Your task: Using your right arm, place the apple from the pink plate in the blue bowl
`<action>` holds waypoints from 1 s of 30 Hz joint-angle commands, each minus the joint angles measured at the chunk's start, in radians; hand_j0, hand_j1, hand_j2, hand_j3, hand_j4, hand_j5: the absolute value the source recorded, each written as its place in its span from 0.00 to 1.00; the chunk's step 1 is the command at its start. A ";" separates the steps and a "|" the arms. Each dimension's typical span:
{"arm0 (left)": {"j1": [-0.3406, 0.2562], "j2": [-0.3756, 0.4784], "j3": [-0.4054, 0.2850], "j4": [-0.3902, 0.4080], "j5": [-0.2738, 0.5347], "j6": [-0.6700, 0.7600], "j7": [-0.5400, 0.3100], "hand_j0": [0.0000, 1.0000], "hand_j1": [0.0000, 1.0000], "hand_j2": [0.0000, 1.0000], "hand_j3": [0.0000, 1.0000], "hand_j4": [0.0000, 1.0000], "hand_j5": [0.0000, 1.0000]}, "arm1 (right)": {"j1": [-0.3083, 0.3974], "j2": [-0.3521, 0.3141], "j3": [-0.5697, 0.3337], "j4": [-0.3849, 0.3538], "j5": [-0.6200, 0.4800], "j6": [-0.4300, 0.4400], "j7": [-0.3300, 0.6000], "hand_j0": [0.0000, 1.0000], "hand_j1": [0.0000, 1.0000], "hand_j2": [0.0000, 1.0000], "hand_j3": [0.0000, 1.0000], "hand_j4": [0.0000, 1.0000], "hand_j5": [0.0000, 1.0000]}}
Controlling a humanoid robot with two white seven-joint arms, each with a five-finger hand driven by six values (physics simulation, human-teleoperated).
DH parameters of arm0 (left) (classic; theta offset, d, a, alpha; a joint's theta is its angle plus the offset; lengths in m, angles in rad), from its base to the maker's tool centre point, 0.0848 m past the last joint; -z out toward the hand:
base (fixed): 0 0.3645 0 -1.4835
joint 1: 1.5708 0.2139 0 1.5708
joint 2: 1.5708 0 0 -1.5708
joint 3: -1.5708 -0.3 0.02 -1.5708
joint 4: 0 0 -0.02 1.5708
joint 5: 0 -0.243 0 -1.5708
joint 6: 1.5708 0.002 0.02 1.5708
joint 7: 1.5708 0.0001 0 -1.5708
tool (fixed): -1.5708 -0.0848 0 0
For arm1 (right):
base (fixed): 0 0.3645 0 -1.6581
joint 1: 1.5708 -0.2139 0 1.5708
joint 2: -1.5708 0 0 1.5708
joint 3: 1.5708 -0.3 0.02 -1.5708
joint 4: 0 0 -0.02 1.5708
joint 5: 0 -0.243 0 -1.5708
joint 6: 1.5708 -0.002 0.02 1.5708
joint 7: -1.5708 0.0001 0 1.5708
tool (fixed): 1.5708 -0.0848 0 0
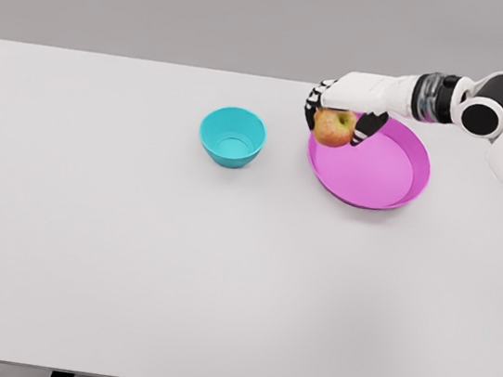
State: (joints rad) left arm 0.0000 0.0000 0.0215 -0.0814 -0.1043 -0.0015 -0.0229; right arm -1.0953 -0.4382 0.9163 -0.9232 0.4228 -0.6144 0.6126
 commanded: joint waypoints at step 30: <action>0.000 0.000 0.000 0.000 0.000 0.000 0.000 1.00 1.00 1.00 1.00 1.00 1.00 | -0.037 0.280 0.003 0.021 0.149 0.021 -0.002 0.25 0.25 0.25 0.25 0.25 0.25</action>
State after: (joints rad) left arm 0.0000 0.0000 0.0215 -0.0813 -0.1043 -0.0015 -0.0229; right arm -1.1321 -0.1629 0.9208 -0.9048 0.5709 -0.6013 0.6127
